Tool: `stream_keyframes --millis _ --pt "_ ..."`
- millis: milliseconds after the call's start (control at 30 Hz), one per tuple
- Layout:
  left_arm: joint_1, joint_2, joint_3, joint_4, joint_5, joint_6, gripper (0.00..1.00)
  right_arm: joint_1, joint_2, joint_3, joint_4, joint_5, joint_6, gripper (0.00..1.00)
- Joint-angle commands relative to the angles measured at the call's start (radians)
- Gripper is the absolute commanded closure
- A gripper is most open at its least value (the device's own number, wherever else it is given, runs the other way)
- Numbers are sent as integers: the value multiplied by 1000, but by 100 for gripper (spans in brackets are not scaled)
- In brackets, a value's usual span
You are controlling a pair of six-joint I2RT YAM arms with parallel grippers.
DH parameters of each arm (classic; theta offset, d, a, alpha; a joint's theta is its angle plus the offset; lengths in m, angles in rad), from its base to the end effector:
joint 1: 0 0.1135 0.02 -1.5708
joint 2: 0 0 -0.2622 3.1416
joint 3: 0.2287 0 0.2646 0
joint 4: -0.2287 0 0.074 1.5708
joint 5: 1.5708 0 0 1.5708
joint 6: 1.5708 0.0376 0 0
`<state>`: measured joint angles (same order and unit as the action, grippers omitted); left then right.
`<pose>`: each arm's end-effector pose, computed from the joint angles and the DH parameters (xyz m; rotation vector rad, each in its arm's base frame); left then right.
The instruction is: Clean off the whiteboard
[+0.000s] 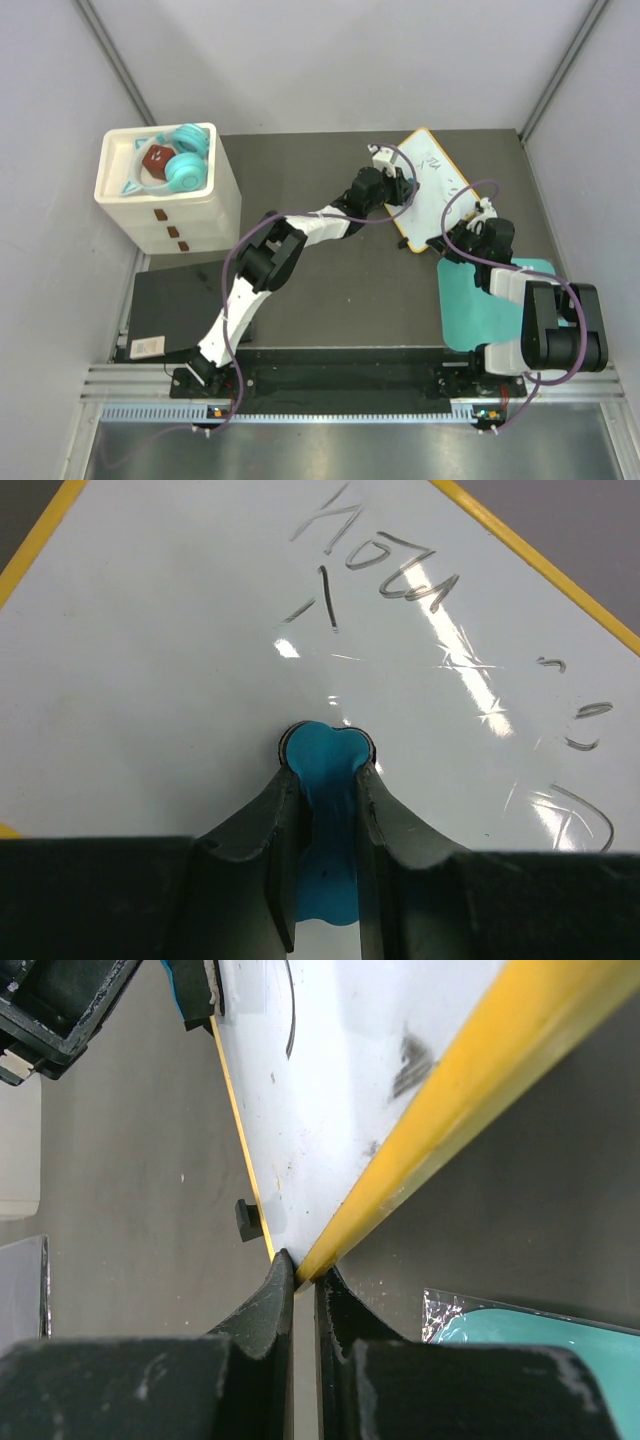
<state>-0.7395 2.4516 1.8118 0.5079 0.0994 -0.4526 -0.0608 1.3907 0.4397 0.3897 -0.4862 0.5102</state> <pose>0.4225 -0.3904 0.1600 0.3346 1.7686 -0.9585 0.2629 0.0016 0.1394 0.3212 2.1346 0.7803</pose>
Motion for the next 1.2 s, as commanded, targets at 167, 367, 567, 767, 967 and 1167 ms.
stream_keyframes --millis 167,367,567,767,967,1167 --pt "45 -22 -103 -211 -236 -87 100 55 36 -24 -187 -118 -85 100" --pt "51 7 -72 -123 -238 -98 100 55 34 -25 -186 -120 -87 100" --pt "39 46 -34 -43 -23 -168 100 55 34 -25 -186 -120 -87 100" --pt "-49 46 -40 -39 37 -169 100 55 34 -25 -184 -120 -88 100" --pt "-130 35 -28 -106 31 -114 100 55 33 -25 -186 -118 -87 100" --pt "-161 14 -29 -227 17 -77 100 55 24 -29 -186 -109 -85 100"
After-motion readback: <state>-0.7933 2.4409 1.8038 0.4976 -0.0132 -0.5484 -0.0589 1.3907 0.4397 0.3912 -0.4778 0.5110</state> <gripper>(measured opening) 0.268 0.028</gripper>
